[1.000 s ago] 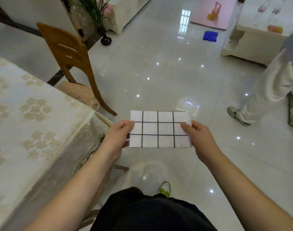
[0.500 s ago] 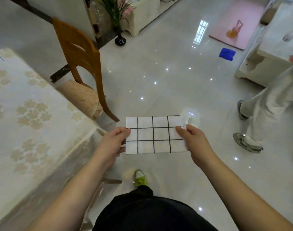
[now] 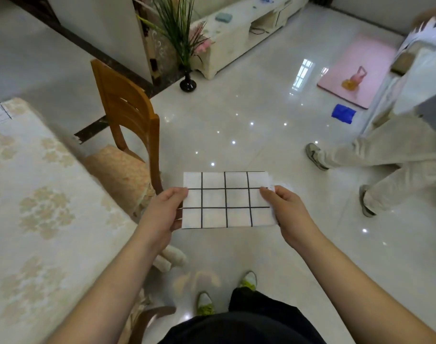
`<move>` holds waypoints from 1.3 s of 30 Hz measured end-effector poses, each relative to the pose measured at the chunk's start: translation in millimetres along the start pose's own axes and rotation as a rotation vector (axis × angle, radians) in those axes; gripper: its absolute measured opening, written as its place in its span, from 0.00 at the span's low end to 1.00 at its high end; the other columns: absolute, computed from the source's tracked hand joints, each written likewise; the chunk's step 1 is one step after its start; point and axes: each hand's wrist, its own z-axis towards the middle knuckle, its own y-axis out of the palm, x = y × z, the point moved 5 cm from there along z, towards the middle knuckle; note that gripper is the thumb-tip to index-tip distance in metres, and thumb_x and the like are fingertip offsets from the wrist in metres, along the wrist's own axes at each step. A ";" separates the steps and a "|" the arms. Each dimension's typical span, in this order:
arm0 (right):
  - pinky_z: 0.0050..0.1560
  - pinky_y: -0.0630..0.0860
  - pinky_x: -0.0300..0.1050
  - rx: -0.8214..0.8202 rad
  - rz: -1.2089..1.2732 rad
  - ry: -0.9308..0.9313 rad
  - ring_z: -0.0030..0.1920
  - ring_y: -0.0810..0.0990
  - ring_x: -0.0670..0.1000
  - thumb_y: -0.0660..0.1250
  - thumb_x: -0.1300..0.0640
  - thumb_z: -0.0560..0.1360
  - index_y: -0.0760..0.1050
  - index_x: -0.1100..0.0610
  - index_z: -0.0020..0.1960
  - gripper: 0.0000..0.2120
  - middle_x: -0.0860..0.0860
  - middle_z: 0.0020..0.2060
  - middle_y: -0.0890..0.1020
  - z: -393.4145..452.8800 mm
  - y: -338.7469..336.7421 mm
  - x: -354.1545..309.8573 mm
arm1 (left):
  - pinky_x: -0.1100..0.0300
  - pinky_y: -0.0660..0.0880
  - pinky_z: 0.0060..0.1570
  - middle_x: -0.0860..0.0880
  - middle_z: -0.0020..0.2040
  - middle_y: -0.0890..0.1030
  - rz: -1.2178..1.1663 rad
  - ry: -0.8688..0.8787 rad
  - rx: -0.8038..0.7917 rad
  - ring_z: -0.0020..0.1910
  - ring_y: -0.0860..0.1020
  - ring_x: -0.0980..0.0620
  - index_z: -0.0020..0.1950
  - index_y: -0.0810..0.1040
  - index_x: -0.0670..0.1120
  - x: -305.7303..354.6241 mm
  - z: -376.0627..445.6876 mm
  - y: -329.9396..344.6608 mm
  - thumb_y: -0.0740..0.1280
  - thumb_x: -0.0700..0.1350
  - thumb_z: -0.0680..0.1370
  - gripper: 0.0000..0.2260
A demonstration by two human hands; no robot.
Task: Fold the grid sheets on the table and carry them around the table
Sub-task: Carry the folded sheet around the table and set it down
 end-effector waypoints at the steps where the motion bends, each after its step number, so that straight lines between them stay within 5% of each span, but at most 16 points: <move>1: 0.56 0.75 0.57 -0.007 -0.001 -0.005 0.47 0.80 0.57 0.71 0.49 0.70 0.82 0.55 0.43 0.10 0.60 0.46 0.84 9.5 1.7 -5.2 | 0.61 0.76 0.33 0.46 0.46 0.83 -0.004 0.006 0.007 0.39 0.81 0.52 0.56 0.80 0.44 6.4 6.1 1.6 0.63 0.47 0.81 0.10; 5: 0.64 0.72 0.65 -0.059 -0.003 -0.013 0.57 0.80 0.66 0.70 0.49 0.74 0.82 0.58 0.49 0.12 0.63 0.52 0.83 53.8 4.7 -29.0 | 0.58 0.77 0.40 0.46 0.50 0.85 -0.017 0.011 0.050 0.45 0.83 0.48 0.56 0.81 0.46 30.3 36.2 9.3 0.64 0.48 0.80 0.10; 12: 0.60 0.75 0.67 -0.152 0.033 -0.037 0.53 0.82 0.63 0.68 0.54 0.77 0.81 0.61 0.50 0.10 0.64 0.52 0.82 145.9 9.1 -73.6 | 0.59 0.80 0.41 0.48 0.48 0.86 0.034 0.048 0.099 0.46 0.84 0.51 0.55 0.81 0.48 78.0 82.3 37.6 0.64 0.47 0.80 0.08; 15: 0.59 0.75 0.62 -0.188 0.011 -0.021 0.48 0.81 0.57 0.67 0.56 0.78 0.81 0.59 0.48 0.07 0.61 0.50 0.84 181.7 8.6 -89.3 | 0.52 0.80 0.47 0.45 0.50 0.85 0.028 0.029 0.125 0.47 0.84 0.48 0.55 0.81 0.47 92.3 101.8 50.5 0.65 0.46 0.80 0.08; 23: 0.48 0.79 0.47 -0.343 -0.022 -0.010 0.46 0.84 0.51 0.65 0.58 0.79 0.81 0.56 0.51 0.07 0.53 0.47 0.86 249.8 33.7 -125.7 | 0.57 0.79 0.38 0.46 0.48 0.86 -0.116 0.014 0.269 0.46 0.84 0.48 0.55 0.81 0.46 118.8 139.3 57.5 0.63 0.46 0.81 0.08; 27: 0.52 0.79 0.52 -0.378 -0.049 0.026 0.52 0.84 0.57 0.66 0.58 0.78 0.81 0.58 0.53 0.07 0.55 0.49 0.86 282.0 64.0 -130.5 | 0.61 0.76 0.27 0.48 0.44 0.86 -0.203 -0.030 0.329 0.38 0.84 0.52 0.54 0.81 0.46 127.8 160.4 45.9 0.63 0.45 0.81 0.08; 39: 0.59 0.75 0.66 -0.428 -0.201 -0.014 0.52 0.83 0.63 0.68 0.57 0.77 0.83 0.60 0.48 0.08 0.60 0.47 0.85 382.1 184.5 -189.2 | 0.64 0.79 0.35 0.46 0.49 0.86 -0.247 0.043 0.350 0.46 0.85 0.51 0.57 0.81 0.42 203.7 257.6 -27.8 0.64 0.45 0.81 0.10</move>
